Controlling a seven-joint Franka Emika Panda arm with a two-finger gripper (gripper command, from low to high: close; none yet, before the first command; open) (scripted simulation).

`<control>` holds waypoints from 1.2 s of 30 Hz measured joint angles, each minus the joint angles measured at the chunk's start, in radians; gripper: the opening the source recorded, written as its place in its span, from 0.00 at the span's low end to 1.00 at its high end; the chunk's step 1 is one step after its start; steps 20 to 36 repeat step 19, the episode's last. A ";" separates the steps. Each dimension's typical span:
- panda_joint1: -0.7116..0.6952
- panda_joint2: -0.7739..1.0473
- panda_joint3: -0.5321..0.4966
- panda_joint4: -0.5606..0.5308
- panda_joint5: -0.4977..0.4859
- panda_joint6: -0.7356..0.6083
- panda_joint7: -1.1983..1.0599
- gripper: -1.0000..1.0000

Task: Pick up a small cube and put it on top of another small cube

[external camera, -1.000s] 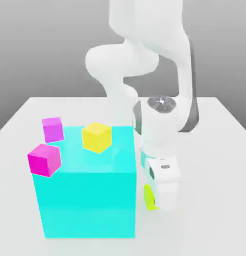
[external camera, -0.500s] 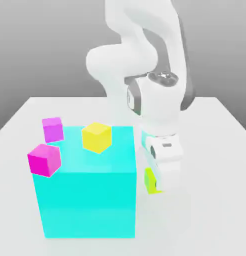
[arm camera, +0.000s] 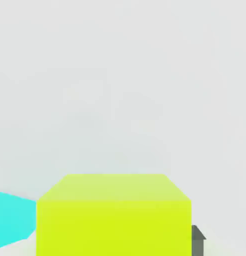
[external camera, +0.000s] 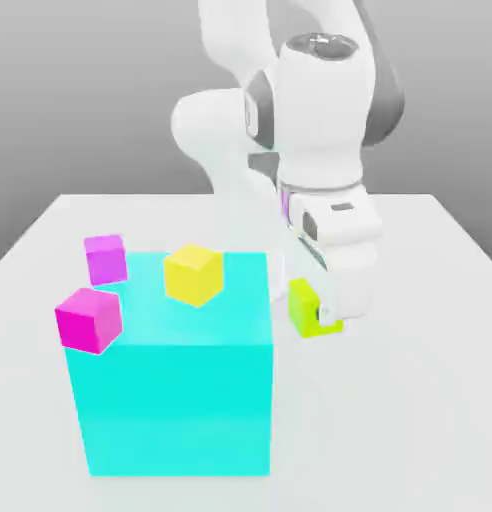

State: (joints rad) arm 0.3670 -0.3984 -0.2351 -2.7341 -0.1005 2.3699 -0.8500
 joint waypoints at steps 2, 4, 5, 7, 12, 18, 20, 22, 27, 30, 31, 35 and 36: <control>-0.051 -0.067 -0.042 0.024 -0.050 -0.087 -0.075 0.00; -0.107 -0.135 -0.091 0.047 -0.101 -0.174 -0.159 0.00; -0.136 -0.169 -0.116 0.059 -0.126 -0.218 -0.202 0.00; -0.194 -0.235 -0.166 0.082 -0.175 -0.305 -0.292 0.00; -0.307 -0.334 -0.283 0.103 -0.270 -0.424 -0.471 0.00; -0.318 -0.282 -0.346 0.014 -0.313 -0.285 -0.481 1.00; -0.318 -0.282 -0.346 0.014 -0.313 -0.285 -0.481 1.00; -0.318 -0.282 -0.346 0.014 -0.313 -0.285 -0.481 1.00; -0.318 -0.282 -0.346 0.014 -0.313 -0.285 -0.481 1.00; -0.318 -0.282 -0.346 0.014 -0.313 -0.285 -0.481 1.00; -0.318 -0.282 -0.346 0.014 -0.313 -0.285 -0.481 1.00; -0.318 -0.282 -0.346 0.014 -0.313 -0.285 -0.481 1.00; -0.318 -0.282 -0.346 0.014 -0.313 -0.285 -0.481 1.00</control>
